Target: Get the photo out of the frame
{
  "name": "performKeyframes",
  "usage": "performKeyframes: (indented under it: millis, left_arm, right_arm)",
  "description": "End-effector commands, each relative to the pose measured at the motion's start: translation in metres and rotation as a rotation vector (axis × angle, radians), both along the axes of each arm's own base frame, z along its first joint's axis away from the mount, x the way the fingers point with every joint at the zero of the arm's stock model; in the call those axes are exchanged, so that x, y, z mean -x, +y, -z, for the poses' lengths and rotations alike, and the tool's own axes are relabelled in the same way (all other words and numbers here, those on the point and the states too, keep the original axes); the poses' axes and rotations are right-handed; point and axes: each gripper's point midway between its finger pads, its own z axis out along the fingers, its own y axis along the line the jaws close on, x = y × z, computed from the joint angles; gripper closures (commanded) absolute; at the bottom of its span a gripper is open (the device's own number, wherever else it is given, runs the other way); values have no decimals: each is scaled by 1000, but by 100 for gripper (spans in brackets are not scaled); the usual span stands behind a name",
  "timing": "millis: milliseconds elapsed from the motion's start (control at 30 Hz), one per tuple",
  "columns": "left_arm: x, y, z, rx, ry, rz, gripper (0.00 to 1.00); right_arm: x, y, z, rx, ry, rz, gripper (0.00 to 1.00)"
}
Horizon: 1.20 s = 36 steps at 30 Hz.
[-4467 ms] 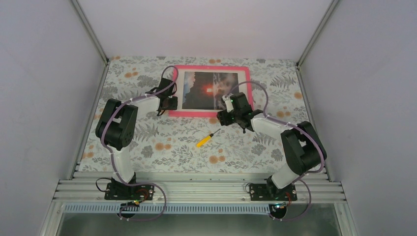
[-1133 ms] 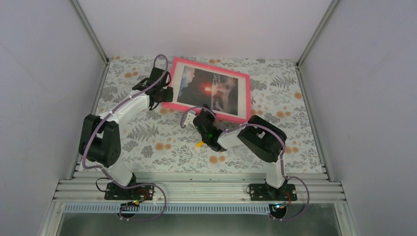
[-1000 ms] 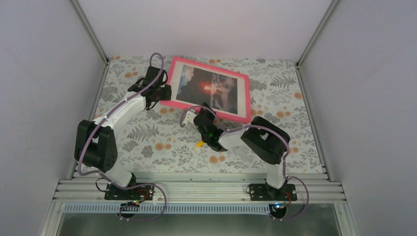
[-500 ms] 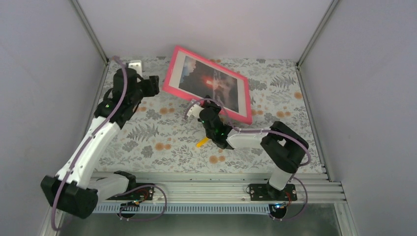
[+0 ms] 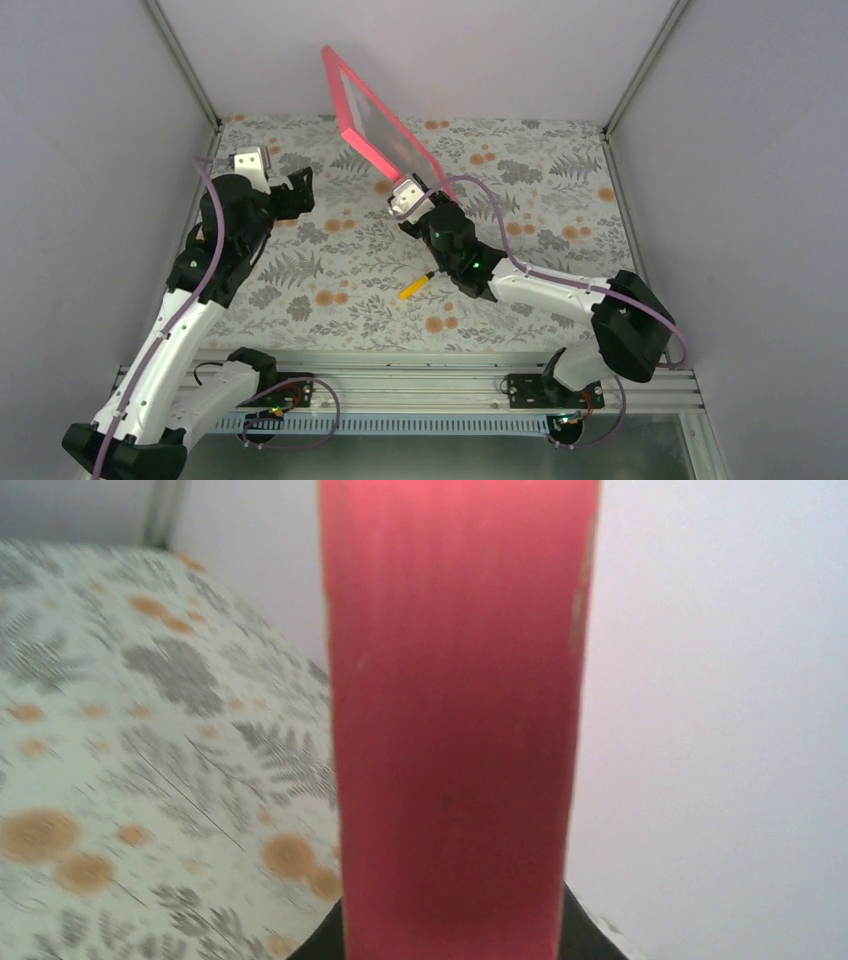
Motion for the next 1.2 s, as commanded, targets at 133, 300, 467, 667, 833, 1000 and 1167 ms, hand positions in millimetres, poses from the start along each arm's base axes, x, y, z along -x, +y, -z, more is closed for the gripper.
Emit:
performKeyframes:
  millis: [133, 300, 467, 667, 833, 1000, 1167]
  left_arm:
    - [3, -1, 14, 35, 8, 5, 3]
    - [2, -7, 33, 48, 49, 28, 1]
    - [-1, -12, 58, 53, 109, 41, 1]
    - [-5, -21, 88, 81, 178, 72, 0]
    - [-8, -27, 112, 88, 234, 85, 0]
    - [-10, -37, 131, 121, 274, 124, 0]
    - [-11, -43, 160, 141, 336, 138, 0]
  right_arm:
    - [21, 13, -105, -531, -42, -197, 96]
    - [15, -3, -105, -744, 36, -231, 96]
    - [3, -26, -93, -968, 164, -261, 96]
    - [-18, -60, -52, -1215, 308, -144, 96]
    - [-31, -76, -11, -1381, 433, -31, 96]
    - [-39, -82, 32, -1513, 549, 71, 96]
    - [-42, -83, 75, -1611, 672, 174, 97]
